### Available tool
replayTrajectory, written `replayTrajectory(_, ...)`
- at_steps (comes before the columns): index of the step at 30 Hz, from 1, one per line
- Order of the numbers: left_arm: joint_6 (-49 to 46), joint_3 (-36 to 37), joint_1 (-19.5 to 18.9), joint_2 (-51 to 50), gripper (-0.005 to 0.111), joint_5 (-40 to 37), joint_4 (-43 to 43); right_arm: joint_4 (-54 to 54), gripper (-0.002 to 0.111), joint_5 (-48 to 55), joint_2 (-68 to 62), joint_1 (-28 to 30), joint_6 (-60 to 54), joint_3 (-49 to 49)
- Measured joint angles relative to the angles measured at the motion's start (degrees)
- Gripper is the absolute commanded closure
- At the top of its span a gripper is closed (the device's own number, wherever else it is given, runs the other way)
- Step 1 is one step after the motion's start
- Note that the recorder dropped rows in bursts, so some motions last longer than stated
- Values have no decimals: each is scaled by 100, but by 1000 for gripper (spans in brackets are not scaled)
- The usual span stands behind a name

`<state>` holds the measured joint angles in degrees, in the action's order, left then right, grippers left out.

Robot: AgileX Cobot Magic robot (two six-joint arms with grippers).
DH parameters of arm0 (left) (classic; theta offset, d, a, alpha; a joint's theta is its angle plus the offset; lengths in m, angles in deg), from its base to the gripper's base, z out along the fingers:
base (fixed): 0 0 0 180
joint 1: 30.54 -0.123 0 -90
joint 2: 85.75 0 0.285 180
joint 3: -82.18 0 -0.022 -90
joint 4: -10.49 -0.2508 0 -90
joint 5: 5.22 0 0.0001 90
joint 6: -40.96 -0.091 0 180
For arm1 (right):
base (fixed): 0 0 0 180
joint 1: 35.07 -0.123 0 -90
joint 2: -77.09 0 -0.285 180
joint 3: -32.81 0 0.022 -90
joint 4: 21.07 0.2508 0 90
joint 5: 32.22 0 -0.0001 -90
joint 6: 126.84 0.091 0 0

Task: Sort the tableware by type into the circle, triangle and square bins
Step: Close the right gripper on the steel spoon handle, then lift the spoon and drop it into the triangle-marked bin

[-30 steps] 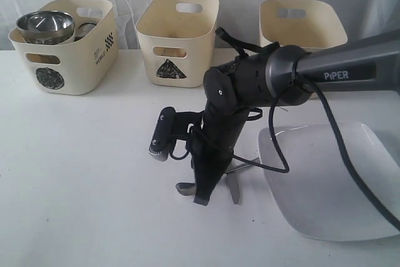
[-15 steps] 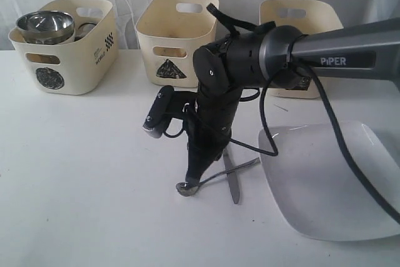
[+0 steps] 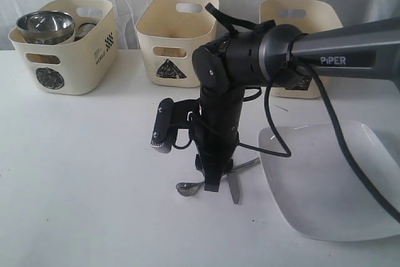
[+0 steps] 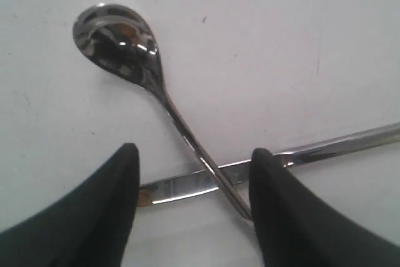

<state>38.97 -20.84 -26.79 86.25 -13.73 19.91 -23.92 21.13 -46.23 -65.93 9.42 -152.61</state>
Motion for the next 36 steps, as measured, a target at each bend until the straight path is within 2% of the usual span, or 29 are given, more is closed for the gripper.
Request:
replayTrajectory(4,0,0,0,0,107,0,0,-10,61,0,-23,0,-305,0)
replayTrajectory(19,0,0,0,0,107,0,0,-151,62,-160,-495,0,-336,-4)
replayTrajectory(21,0,0,0,0,107,0,0,-151,68,-163,-507,0,-336,-4)
replayTrajectory(27,0,0,0,0,107,0,0,-86,106,-84,-530,0,-269,-28)
replayTrajectory(32,0,0,0,0,107,0,0,223,108,-213,-552,-9,322,-62)
replayTrajectory(36,0,0,0,0,107,0,0,959,108,-270,-602,-24,479,-187)
